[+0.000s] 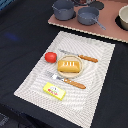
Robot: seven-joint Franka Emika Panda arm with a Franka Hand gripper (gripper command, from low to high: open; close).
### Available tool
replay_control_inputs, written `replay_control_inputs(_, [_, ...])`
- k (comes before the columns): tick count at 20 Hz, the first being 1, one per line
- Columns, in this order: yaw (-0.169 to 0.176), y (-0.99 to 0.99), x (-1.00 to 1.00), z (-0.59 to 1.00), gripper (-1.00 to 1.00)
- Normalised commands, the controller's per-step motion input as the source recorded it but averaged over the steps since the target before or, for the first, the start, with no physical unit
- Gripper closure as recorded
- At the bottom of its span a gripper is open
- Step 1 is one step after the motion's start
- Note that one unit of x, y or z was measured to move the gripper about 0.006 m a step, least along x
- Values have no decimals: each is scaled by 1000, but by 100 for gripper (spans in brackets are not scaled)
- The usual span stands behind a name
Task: Interact with the objects in diverse but meaningful ways.
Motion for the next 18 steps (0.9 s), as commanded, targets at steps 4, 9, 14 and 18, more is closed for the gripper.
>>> replay_control_inputs(4, [0,342,394,-114,100])
replay_control_inputs(9, [0,298,427,-32,100])
replay_control_inputs(14, [-8,149,446,0,100])
replay_control_inputs(18, [-16,80,453,0,100])
